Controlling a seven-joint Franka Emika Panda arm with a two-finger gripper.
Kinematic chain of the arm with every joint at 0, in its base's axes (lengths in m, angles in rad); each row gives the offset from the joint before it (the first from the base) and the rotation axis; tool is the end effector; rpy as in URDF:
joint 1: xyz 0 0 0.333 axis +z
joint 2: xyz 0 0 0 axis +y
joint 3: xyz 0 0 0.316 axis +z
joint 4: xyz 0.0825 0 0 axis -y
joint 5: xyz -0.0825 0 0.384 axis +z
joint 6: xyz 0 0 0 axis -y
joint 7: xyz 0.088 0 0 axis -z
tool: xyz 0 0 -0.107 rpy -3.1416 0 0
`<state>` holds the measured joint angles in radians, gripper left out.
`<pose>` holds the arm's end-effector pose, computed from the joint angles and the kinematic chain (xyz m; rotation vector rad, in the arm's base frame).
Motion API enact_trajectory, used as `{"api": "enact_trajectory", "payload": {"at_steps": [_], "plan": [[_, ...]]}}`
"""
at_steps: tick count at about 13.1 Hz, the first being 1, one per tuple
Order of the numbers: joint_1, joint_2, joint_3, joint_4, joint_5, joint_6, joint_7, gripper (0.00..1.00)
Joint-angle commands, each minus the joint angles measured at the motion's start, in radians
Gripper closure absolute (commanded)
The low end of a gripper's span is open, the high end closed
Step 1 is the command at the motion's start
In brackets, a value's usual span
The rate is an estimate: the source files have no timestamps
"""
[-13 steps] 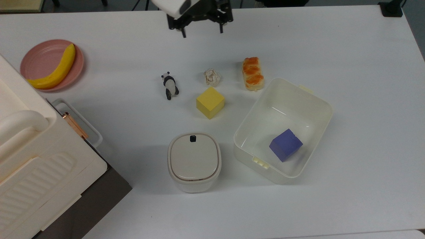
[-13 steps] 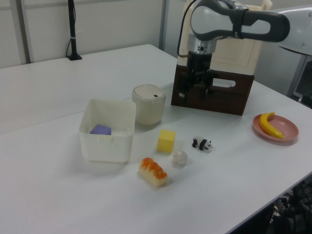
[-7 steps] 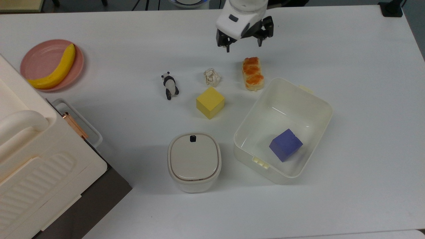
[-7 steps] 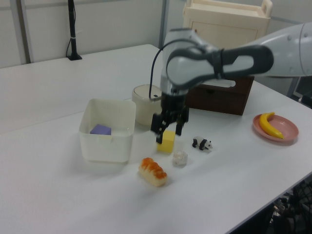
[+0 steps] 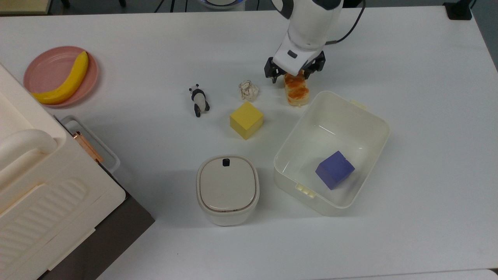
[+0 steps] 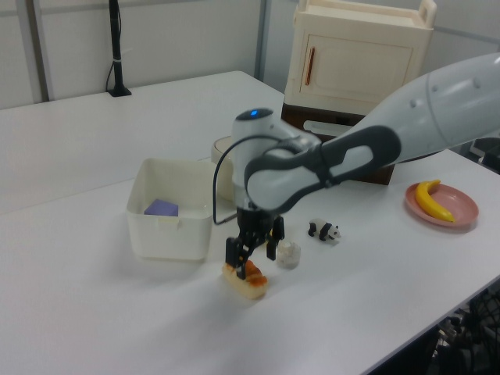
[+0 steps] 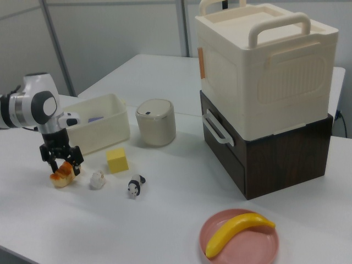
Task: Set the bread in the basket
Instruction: 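Lower the gripper and close it on the orange bread roll, then lift the bread roll and carry it over the white basket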
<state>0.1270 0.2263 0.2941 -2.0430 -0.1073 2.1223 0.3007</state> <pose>0.5236 0.2254 0.3252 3.0554 0.2761 -0.1827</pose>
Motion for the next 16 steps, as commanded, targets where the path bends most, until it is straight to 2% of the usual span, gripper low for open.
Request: {"api": "enact_trajectory", "payload": {"at_steps": [1, 2, 3, 4, 6, 7, 9, 10, 12, 14, 16], "plan": [[0.020, 0.054, 0.017, -0.003, -0.118, 0.051, 0.136, 0.10], [0.019, 0.051, 0.022, 0.000, -0.120, 0.050, 0.132, 0.30], [0.019, 0.033, 0.028, 0.004, -0.120, 0.036, 0.124, 0.62], [0.013, -0.004, 0.051, 0.015, -0.118, -0.010, 0.111, 0.78], [-0.004, -0.042, 0.083, 0.120, -0.080, -0.179, 0.037, 0.80], [-0.007, -0.035, 0.083, 0.232, -0.012, -0.288, -0.015, 0.80], [-0.032, -0.033, 0.076, 0.393, 0.090, -0.440, -0.102, 0.82], [-0.041, -0.032, 0.070, 0.471, 0.113, -0.484, -0.104, 0.82], [-0.061, -0.006, 0.030, 0.538, 0.155, -0.449, -0.078, 0.80], [-0.059, 0.042, -0.004, 0.561, 0.149, -0.246, 0.044, 0.76], [-0.052, 0.118, -0.015, 0.564, 0.101, -0.045, 0.247, 0.75]]}}
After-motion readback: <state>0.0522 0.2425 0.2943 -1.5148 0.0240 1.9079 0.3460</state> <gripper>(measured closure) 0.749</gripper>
